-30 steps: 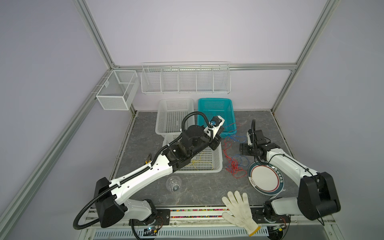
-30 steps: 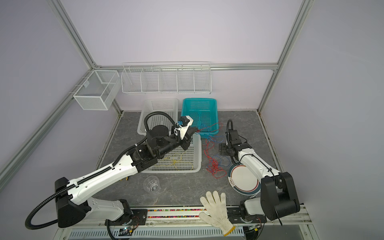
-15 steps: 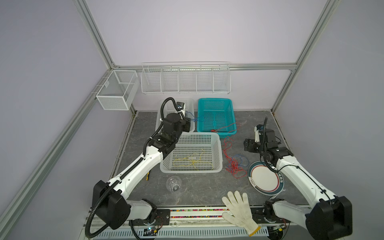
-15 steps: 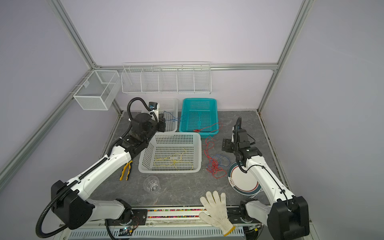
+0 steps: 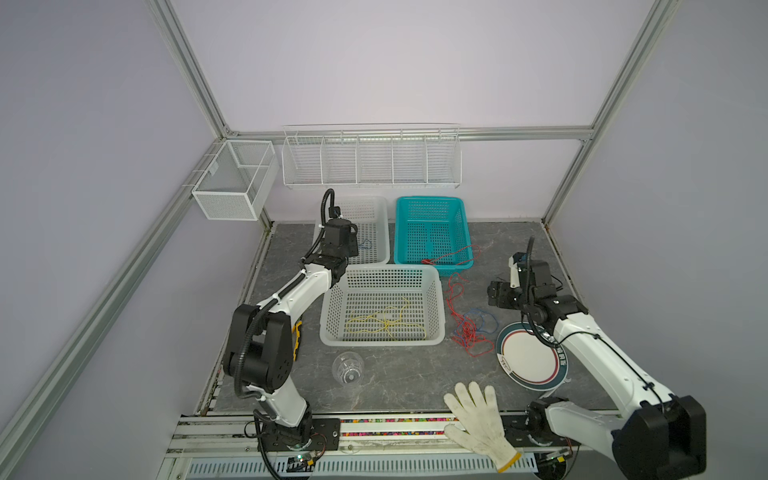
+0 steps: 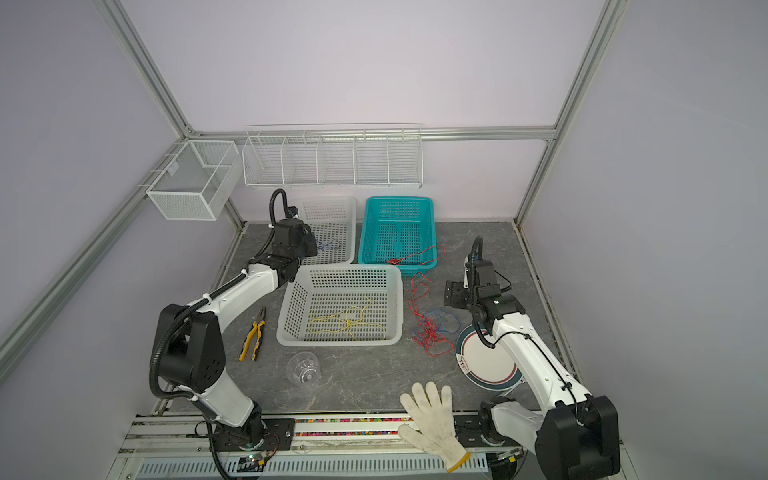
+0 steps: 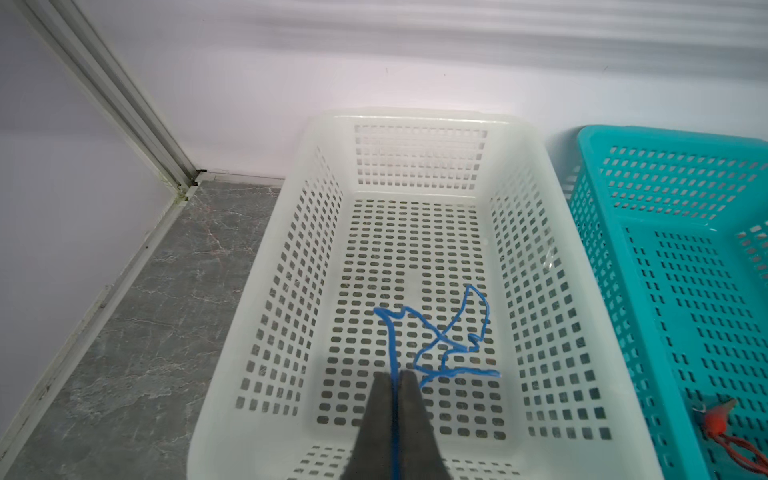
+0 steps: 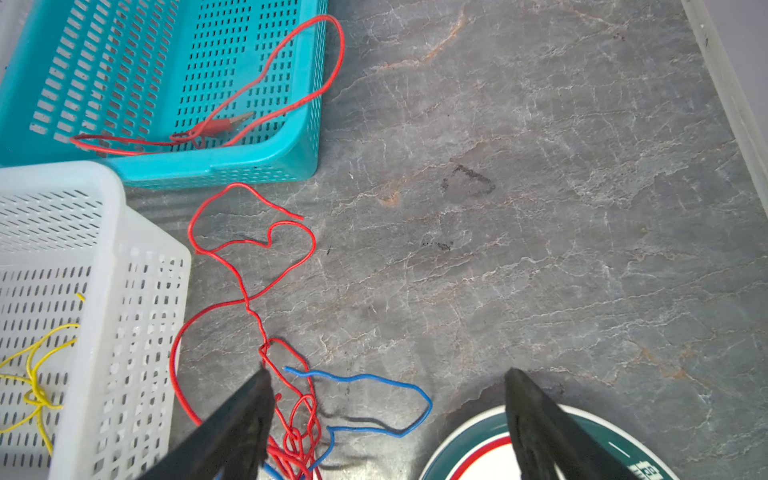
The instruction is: Untangle the cables
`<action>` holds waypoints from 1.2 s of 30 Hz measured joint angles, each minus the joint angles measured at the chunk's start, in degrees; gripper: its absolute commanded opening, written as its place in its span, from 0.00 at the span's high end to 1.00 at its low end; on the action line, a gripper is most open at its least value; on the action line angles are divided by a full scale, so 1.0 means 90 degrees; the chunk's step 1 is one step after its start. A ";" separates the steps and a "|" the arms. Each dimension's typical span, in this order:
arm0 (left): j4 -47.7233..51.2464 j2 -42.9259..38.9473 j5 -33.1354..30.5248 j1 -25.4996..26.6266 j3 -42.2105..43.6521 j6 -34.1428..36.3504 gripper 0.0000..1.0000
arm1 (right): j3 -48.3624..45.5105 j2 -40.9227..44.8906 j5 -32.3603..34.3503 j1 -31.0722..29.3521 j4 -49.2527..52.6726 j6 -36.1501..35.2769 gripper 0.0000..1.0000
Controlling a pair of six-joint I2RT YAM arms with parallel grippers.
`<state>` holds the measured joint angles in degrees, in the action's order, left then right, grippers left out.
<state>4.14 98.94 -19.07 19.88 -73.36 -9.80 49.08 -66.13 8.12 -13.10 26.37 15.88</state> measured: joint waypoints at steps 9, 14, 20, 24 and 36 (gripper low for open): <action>0.0146 0.0398 0.0100 0.0000 -0.0440 0.0034 0.51 | 0.0000 -0.0095 -0.0002 0.0000 0.0457 0.0024 0.12; 0.0219 0.0398 0.0155 0.0000 -0.0495 0.0119 0.41 | -0.0002 -0.0107 -0.0053 0.0000 0.0600 0.0044 0.12; 0.0306 0.0338 0.0651 0.0002 -0.0617 0.0192 0.30 | -0.0002 -0.0112 -0.0148 0.0000 0.0780 0.0061 0.18; 0.0287 0.0146 0.0957 0.0155 -0.0495 0.0216 0.26 | -0.0002 -0.0107 -0.0413 0.0000 0.0952 0.0058 0.23; 0.0182 -0.0274 0.1632 0.1302 0.0250 0.0325 0.24 | -0.0238 0.0270 -0.2047 -0.0146 0.0884 0.0087 0.28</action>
<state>5.78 96.47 -4.38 31.59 -71.11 -6.87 46.94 -63.70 -10.31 -14.41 34.33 16.67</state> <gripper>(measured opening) 0.763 0.752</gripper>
